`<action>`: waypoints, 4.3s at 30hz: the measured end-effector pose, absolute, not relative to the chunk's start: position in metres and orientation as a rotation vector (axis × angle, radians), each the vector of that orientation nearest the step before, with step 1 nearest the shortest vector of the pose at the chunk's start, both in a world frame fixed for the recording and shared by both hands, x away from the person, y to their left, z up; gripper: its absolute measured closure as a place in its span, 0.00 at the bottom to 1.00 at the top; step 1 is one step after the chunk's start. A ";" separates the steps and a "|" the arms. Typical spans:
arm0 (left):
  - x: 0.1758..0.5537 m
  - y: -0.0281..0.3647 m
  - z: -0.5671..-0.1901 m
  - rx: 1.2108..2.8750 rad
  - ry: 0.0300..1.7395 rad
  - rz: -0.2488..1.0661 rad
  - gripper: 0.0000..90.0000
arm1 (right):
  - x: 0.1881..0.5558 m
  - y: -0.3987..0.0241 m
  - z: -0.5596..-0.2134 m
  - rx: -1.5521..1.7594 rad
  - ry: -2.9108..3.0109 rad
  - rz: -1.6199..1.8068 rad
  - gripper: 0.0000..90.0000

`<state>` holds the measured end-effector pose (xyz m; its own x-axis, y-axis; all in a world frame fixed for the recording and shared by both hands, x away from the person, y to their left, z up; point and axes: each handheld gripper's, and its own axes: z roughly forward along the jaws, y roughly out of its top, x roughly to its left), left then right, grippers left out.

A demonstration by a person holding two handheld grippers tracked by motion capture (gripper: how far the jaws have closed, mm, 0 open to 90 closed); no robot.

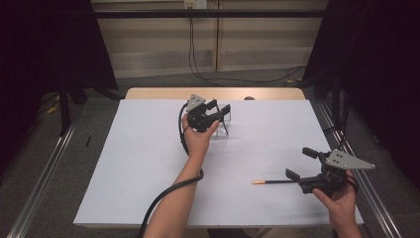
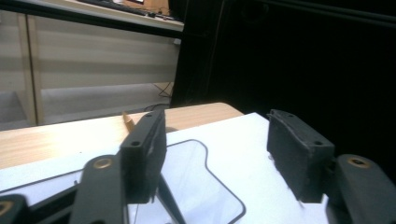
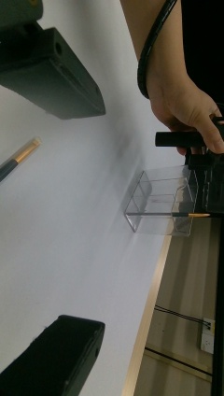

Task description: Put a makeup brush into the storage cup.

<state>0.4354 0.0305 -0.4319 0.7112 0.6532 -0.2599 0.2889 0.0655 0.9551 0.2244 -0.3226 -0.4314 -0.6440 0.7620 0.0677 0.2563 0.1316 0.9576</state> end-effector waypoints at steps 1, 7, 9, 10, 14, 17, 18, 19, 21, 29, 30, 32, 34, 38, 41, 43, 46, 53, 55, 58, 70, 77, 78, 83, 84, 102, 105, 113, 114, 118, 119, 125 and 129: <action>0.434 0.031 -0.431 1.525 0.801 0.321 0.40 | 0.225 -0.322 -0.431 0.977 1.976 1.526 0.00; 0.431 0.036 -0.429 1.529 0.788 0.301 0.35 | 0.225 -0.320 -0.432 0.972 1.983 1.527 0.00; 0.430 0.038 -0.428 1.528 0.783 0.299 0.34 | 0.226 -0.320 -0.432 0.971 1.984 1.528 0.00; 0.429 0.039 -0.428 1.524 0.782 0.296 0.33 | 0.226 -0.320 -0.432 0.970 1.985 1.525 0.00; 0.426 0.042 -0.425 1.525 0.769 0.293 0.31 | 0.226 -0.320 -0.432 0.973 1.988 1.524 0.00; 0.424 0.045 -0.423 1.523 0.758 0.290 0.28 | 0.226 -0.319 -0.432 0.975 1.988 1.523 0.00; 0.424 0.046 -0.423 1.524 0.755 0.286 0.28 | 0.226 -0.319 -0.432 0.974 1.988 1.525 0.00; 0.423 0.047 -0.422 1.524 0.753 0.288 0.27 | 0.227 -0.319 -0.432 0.972 1.989 1.524 0.00; 0.422 0.050 -0.421 1.527 0.748 0.291 0.26 | 0.227 -0.318 -0.432 0.969 1.995 1.522 0.00; 0.419 0.062 -0.417 1.527 0.733 0.298 0.22 | 0.227 -0.317 -0.433 0.971 1.996 1.523 0.00; 0.418 0.063 -0.416 1.529 0.733 0.295 0.22 | 0.227 -0.317 -0.433 0.970 1.998 1.522 0.00; 0.417 0.066 -0.416 1.527 0.727 0.296 0.21 | 0.227 -0.317 -0.433 0.968 2.001 1.514 0.00; 0.416 0.068 -0.417 1.531 0.725 0.292 0.20 | 0.227 -0.316 -0.433 0.964 2.003 1.507 0.00; 0.414 0.074 -0.416 1.536 0.722 0.298 0.18 | 0.227 -0.315 -0.433 0.964 2.006 1.507 0.00; 0.412 0.080 -0.415 1.535 0.714 0.303 0.17 | 0.227 -0.315 -0.433 0.962 2.012 1.502 0.00; 0.411 0.083 -0.415 1.542 0.710 0.306 0.16 | 0.227 -0.315 -0.433 0.962 2.011 1.503 0.00; 0.409 0.087 -0.414 1.546 0.711 0.310 0.15 | 0.227 -0.315 -0.433 0.960 2.010 1.504 0.00; 0.404 0.099 -0.415 1.547 0.714 0.314 0.13 | 0.227 -0.314 -0.433 0.955 2.020 1.502 0.00; 0.403 0.102 -0.414 1.543 0.706 0.311 0.11 | 0.227 -0.314 -0.434 0.957 2.020 1.501 0.00; 0.400 0.109 -0.412 1.531 0.696 0.306 0.09 | 0.227 -0.314 -0.434 0.958 2.022 1.498 0.00; 0.395 0.129 -0.405 1.521 0.659 0.282 0.02 | 0.227 -0.312 -0.433 0.953 2.023 1.498 0.00; 0.390 0.142 -0.403 1.508 0.633 0.255 0.00 | 0.227 -0.312 -0.433 0.953 2.023 1.499 0.00; 0.389 0.144 -0.403 1.497 0.638 0.250 0.00 | 0.227 -0.312 -0.433 0.953 2.024 1.498 0.00; 0.384 0.153 -0.403 1.538 0.610 0.279 0.00 | 0.227 -0.311 -0.433 0.949 2.026 1.500 0.00; 0.383 0.156 -0.403 1.547 0.603 0.285 0.00 | 0.227 -0.311 -0.433 0.949 2.027 1.498 0.00; 0.365 0.177 -0.407 1.592 0.560 0.287 0.00 | 0.228 -0.308 -0.434 0.939 2.034 1.501 0.00; 0.362 0.181 -0.408 1.588 0.562 0.283 0.00 | 0.228 -0.308 -0.434 0.942 2.035 1.501 0.00; 0.355 0.190 -0.407 1.585 0.557 0.298 0.00 | 0.228 -0.306 -0.434 0.938 2.036 1.506 0.00; 0.354 0.191 -0.407 1.584 0.554 0.303 0.00 | 0.228 -0.306 -0.434 0.937 2.038 1.503 0.00; 0.350 0.196 -0.407 1.591 0.556 0.308 0.00 | 0.228 -0.306 -0.434 0.937 2.034 1.503 0.00; 0.349 0.197 -0.407 1.590 0.558 0.311 0.00 | 0.228 -0.306 -0.434 0.937 2.035 1.504 0.00; 0.345 0.205 -0.409 1.580 0.566 0.322 0.00 | 0.229 -0.305 -0.434 0.938 2.040 1.501 0.00; 0.342 0.210 -0.410 1.587 0.569 0.328 0.00 | 0.228 -0.305 -0.434 0.939 2.037 1.506 0.00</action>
